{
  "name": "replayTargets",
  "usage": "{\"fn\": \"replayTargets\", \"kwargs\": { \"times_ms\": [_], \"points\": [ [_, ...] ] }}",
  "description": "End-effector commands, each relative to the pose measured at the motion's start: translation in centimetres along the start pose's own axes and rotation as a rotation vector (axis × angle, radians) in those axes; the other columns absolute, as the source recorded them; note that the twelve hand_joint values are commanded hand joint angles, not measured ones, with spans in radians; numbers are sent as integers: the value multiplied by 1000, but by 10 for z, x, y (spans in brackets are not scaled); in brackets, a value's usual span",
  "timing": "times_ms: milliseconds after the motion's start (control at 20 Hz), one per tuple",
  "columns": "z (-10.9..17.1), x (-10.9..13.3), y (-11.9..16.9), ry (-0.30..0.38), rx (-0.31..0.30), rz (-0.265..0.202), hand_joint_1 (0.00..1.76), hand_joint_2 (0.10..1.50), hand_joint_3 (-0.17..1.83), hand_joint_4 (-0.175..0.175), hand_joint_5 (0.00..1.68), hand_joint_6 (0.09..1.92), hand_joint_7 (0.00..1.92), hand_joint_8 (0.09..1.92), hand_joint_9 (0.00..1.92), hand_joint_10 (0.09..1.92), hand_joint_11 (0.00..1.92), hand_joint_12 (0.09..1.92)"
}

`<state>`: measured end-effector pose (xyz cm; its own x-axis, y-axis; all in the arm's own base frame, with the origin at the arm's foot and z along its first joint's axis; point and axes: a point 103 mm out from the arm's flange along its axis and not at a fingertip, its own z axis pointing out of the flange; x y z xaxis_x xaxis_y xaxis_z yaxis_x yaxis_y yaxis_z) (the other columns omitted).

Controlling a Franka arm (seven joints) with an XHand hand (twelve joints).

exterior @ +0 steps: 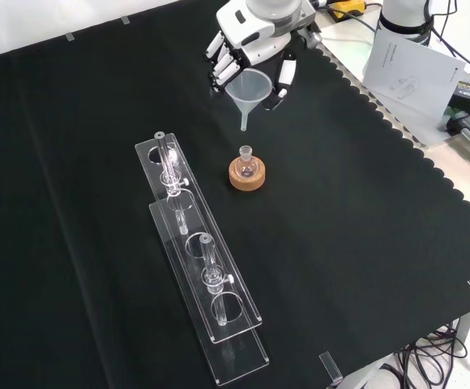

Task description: Place the funnel on the round-bottom flask.

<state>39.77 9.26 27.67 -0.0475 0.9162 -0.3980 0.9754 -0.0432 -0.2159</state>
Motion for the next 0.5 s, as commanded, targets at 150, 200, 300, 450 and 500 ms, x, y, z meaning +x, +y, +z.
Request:
{"fn": "replayTargets", "kwargs": {
  "times_ms": [150,200,300,450,500],
  "points": [
    [14,2,5,13,-9,-11,747,749,563,-50,754,759,822,771,1085,502,726,1200],
    [15,1,5,16,-9,-12,747,749,564,-50,753,759,822,772,1085,504,726,1201],
    [16,2,6,13,-4,-15,746,750,564,-50,753,760,822,773,1083,507,725,1202],
    [20,7,9,4,8,-20,744,750,565,-50,752,761,821,774,1081,511,724,1203],
    [22,10,10,1,9,-22,744,750,565,-50,752,762,821,774,1080,512,724,1203]
  ]
}}
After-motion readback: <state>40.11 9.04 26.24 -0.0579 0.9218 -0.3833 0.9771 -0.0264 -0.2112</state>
